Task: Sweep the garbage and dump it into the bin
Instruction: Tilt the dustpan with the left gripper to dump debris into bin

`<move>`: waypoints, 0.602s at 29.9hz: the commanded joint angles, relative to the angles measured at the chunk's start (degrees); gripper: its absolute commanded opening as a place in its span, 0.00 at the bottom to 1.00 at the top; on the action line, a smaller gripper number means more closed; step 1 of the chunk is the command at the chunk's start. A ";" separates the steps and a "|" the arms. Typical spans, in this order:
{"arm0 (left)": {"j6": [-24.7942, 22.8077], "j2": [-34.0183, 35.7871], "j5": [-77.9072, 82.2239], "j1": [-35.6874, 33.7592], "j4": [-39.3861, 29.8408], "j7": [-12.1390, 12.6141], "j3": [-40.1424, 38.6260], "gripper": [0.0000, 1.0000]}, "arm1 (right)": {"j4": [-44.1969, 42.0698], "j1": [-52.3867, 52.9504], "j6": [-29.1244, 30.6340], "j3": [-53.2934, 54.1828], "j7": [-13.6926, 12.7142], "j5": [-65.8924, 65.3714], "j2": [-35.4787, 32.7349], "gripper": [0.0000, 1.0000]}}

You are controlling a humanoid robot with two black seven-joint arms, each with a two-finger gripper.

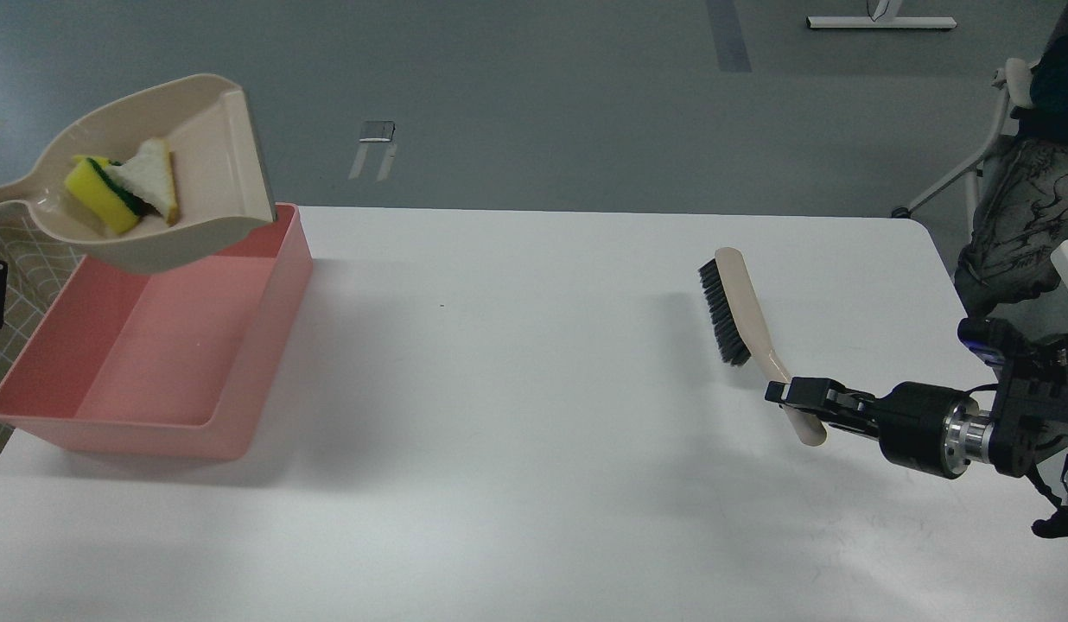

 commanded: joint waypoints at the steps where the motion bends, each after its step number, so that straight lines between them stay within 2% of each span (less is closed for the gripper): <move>1: -1.62 0.51 4.16 2.42 5.55 -2.92 -1.19 0.00 | 0.02 0.14 0.01 -0.01 -0.09 0.02 0.10 0.00; 2: -1.62 0.52 4.19 2.43 5.57 -2.93 -1.19 0.00 | 0.02 0.14 0.01 -0.01 -0.09 0.02 0.11 0.00; 5: -2.06 0.60 13.82 2.78 8.29 -6.44 -1.19 0.00 | 0.10 0.23 0.01 -0.01 -0.09 0.02 0.11 0.00; 8: -1.62 0.60 21.56 2.69 9.52 -8.29 -1.19 0.00 | 0.10 0.23 0.01 -0.01 -0.09 0.02 0.11 0.00; 18: -0.13 3.32 33.80 2.52 9.35 -9.17 -4.09 0.00 | 0.10 0.23 0.01 -0.01 -0.09 0.02 0.11 0.00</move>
